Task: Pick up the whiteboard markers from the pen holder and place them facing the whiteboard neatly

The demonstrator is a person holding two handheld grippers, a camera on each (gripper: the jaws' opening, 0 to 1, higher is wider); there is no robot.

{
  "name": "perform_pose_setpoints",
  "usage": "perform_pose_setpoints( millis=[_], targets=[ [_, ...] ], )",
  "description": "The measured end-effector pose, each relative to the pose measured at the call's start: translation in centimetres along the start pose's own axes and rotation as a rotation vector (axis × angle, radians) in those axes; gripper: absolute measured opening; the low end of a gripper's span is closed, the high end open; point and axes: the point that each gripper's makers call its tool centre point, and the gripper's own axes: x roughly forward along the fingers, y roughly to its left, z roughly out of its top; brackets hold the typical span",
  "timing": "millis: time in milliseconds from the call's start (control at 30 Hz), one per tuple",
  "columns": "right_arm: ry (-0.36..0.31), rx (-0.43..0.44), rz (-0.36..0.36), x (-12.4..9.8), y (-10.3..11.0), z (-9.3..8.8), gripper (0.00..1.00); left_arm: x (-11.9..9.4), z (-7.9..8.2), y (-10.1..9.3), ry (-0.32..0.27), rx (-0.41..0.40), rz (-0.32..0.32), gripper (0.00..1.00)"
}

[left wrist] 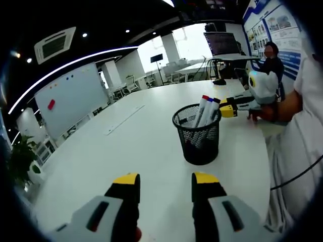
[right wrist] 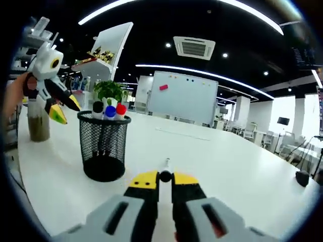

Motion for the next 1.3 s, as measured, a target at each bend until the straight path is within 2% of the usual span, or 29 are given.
perform_pose_setpoints(
  millis=[633, 900, 1300],
  targets=[
    [0.135, 0.014, 0.006, 0.5, -0.4, -3.2, 0.08, 0.0, 0.1, -0.3, 0.0, -0.004, -0.011, 0.43],
    [0.187, 0.087, -0.025, 0.2, -1.0, -4.1, 0.08, 0.0, 0.0, -0.3, 0.004, -0.006, -0.01, 0.43],
    [0.178, 0.091, -0.083, -0.4, -1.0, -4.3, 0.09, -0.1, 0.0, -0.5, 0.005, -0.007, -0.009, 0.43]
  ],
)
